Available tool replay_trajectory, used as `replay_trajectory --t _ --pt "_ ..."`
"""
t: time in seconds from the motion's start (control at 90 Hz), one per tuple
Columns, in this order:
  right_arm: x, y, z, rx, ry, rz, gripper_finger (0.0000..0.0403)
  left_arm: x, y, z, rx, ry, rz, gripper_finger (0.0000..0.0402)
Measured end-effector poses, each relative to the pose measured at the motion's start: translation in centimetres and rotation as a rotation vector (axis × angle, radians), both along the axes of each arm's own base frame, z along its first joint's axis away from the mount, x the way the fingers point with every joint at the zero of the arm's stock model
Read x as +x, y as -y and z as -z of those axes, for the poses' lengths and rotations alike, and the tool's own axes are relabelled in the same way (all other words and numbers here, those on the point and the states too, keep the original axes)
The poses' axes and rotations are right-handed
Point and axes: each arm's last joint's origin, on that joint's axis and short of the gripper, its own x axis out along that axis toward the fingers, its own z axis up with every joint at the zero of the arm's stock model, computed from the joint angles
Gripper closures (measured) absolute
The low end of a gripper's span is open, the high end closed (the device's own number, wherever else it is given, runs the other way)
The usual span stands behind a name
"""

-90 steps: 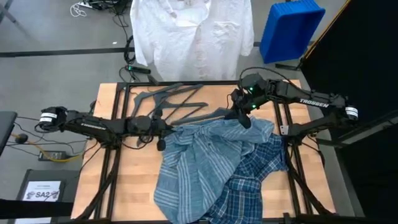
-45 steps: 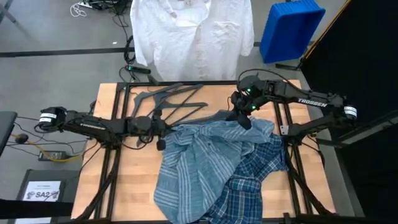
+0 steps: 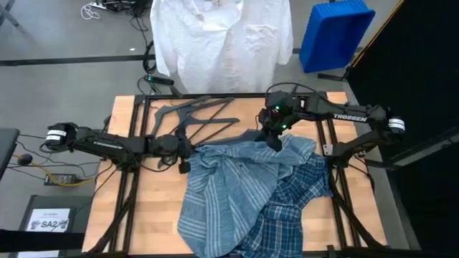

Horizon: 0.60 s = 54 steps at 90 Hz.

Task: Hang clothes
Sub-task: Insert the black hanger into the green shirt

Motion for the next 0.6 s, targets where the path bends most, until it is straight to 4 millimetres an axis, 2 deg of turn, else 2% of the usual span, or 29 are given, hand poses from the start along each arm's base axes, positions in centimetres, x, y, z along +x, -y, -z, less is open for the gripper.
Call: replay_trajectory --t 0.6 --pt "0.2 -1.5 0.0 -0.015 -0.019 -0.023 0.0392 0.1 0.2 -0.1 -0.037 0.016 0.036 0.0401"
